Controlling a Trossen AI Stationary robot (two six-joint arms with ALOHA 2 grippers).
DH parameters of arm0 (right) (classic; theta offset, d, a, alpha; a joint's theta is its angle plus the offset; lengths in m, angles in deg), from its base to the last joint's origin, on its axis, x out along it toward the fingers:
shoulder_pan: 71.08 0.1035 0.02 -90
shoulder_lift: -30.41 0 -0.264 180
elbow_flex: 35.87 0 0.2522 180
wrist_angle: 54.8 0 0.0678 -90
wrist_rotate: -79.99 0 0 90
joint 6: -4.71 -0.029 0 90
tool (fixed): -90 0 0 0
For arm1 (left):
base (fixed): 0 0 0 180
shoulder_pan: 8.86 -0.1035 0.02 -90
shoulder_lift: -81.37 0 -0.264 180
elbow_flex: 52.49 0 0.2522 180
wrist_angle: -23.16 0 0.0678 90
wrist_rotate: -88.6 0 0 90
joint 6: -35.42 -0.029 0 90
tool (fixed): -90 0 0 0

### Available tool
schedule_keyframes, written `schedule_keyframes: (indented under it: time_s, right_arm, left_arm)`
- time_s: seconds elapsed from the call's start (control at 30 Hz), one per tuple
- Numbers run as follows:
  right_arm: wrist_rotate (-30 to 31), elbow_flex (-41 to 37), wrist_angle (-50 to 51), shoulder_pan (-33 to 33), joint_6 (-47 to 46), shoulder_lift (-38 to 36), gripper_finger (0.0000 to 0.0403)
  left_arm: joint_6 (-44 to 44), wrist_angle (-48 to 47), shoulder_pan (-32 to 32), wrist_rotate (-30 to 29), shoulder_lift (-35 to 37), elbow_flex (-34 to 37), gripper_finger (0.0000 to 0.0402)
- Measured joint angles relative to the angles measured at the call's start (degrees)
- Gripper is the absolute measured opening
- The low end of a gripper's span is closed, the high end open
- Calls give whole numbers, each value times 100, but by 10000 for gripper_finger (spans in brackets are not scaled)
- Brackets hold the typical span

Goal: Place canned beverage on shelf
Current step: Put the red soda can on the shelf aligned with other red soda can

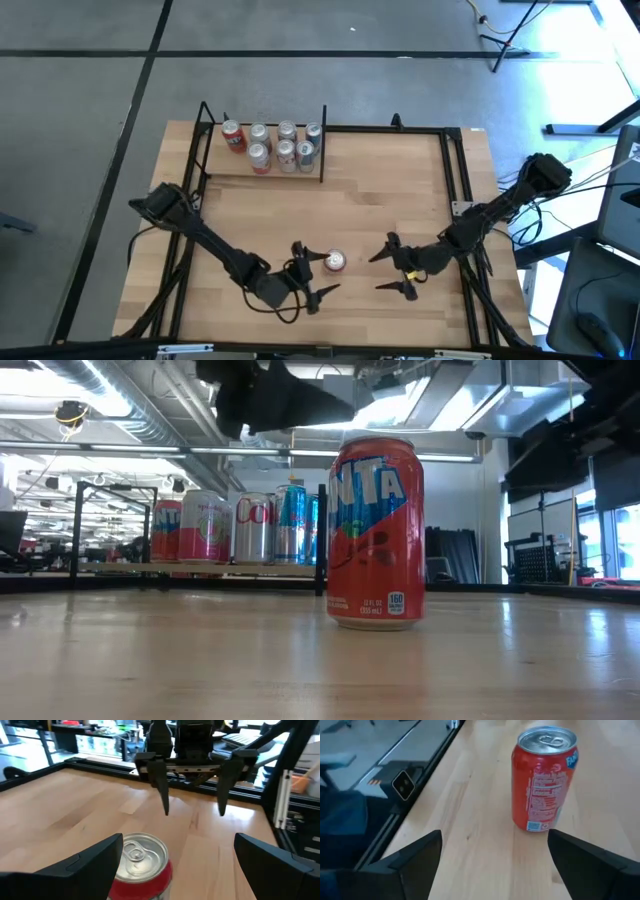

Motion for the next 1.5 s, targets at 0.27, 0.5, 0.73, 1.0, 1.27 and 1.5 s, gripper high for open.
schedule_keyframes:
  time_s: [0.27,0.5,0.73,1.0,1.27,1.5]
  right_arm:
    - [742,-75,-407,634,-614,198,349]
    - [1131,-75,-949,920,-716,719,349]
    - [1324,-75,-1043,897,-728,965,349]
    - [1374,-75,-1051,897,-708,966,349]
    - [1387,-75,-1038,897,-707,966,349]
    - [1387,-75,-1040,897,-706,966,349]
  left_arm:
    - [9,-16,-9,-743,-374,-146,366]
    - [108,-43,-17,-684,-376,-146,366]
    - [264,-27,-252,-598,-591,-148,366]
    - [593,46,-442,-320,-914,-146,366]
    - [561,85,-505,-207,-916,-146,314]
    - [104,-95,-379,-366,-662,-124,260]
